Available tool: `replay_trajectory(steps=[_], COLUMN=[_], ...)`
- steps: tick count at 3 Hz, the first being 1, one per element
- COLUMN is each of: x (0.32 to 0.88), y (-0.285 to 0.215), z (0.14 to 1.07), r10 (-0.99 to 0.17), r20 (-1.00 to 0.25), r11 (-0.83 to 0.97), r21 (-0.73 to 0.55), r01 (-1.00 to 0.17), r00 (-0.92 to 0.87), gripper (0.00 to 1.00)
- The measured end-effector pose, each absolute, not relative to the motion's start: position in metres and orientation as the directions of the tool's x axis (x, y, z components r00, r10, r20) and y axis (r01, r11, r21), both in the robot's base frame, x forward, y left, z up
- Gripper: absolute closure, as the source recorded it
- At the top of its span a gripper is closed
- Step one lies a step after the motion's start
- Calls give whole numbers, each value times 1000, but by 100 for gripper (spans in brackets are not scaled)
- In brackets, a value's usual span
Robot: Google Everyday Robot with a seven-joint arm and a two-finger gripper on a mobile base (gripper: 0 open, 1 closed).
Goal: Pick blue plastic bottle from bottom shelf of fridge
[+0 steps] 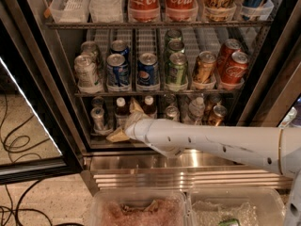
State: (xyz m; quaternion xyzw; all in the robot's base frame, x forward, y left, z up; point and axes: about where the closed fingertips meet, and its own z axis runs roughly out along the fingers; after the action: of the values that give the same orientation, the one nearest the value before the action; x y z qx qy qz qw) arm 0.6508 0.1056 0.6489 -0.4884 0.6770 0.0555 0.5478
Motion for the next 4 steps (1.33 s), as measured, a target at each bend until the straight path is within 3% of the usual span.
replay_trajectory(steps=[1,2,4], x=[651,651,651], y=[106,106,106], z=[649,649,649], r10=[-600,-600,-600], r20=[-796,-796,-796], r11=[517,517,517], r21=[-460,-460,-460], r01=[-722,-722,-722], r00=[77,77,77], gripper=[0,19,65])
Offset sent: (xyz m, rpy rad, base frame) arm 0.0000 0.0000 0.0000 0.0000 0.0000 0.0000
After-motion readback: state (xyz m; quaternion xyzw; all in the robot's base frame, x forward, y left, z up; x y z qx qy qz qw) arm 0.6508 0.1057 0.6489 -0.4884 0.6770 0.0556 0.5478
